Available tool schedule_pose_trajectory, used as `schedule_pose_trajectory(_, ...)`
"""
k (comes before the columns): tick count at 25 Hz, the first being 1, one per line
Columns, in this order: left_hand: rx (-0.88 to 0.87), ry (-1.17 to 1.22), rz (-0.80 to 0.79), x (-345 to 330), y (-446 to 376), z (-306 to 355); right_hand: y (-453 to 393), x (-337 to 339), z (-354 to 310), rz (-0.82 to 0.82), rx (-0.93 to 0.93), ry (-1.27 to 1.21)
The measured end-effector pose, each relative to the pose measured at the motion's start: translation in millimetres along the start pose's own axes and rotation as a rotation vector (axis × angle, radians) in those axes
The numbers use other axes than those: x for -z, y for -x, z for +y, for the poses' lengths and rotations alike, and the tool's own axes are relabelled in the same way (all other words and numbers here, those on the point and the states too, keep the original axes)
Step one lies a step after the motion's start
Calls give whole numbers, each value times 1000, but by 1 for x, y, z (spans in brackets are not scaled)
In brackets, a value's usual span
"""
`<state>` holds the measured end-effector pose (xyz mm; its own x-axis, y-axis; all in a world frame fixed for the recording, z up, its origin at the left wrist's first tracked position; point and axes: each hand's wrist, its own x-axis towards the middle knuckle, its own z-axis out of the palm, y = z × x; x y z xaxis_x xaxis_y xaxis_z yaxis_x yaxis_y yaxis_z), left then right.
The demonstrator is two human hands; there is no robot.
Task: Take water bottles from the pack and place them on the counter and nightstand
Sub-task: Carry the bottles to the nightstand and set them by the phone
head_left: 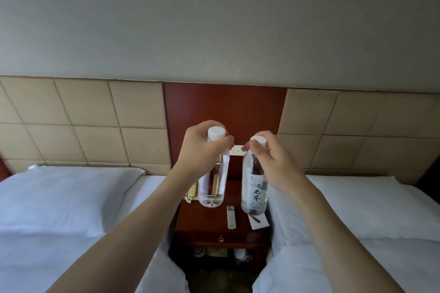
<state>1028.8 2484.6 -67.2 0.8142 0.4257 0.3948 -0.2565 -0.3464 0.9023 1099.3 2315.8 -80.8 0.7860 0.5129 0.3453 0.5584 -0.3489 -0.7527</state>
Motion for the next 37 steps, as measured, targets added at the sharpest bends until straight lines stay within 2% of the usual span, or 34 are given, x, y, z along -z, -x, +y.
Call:
schedule_pose_trajectory(7, 24, 22, -157, -42, -189, -107, -174, -40, 88, -19, -98, 116)
schedule_pose_trajectory(13, 126, 71, -233, -89, -272, -214, -269, -72, 194, -51, -174, 113)
schedule_pose_trajectory(15, 172, 49, -241, -108, -282, -265, -288, -91, 243, -84, -197, 117)
schedule_pose_trajectory(19, 214, -24, -203, -150, -281, -411, -305, -160, 377, -100, -203, 80)
schedule_pose_trajectory(24, 166, 18, -84, -198, -257, -633, -297, -279, 578, -94, -109, 25)
schedule_pose_trajectory(26, 123, 34, -80, -212, -250, -696, -291, -313, 639, -117, -72, 6)
schedule_pose_trajectory(31, -7, 39, -61, -234, -239, -785, -283, -363, 717, -121, 81, -25)
schedule_pose_trajectory(35, -76, 109, 7, -245, -234, -812, -284, -376, 731, -52, 156, -150)
schedule_pose_trajectory(37, -89, 75, -8, -249, -229, -816, -277, -380, 737, -91, 132, -196)
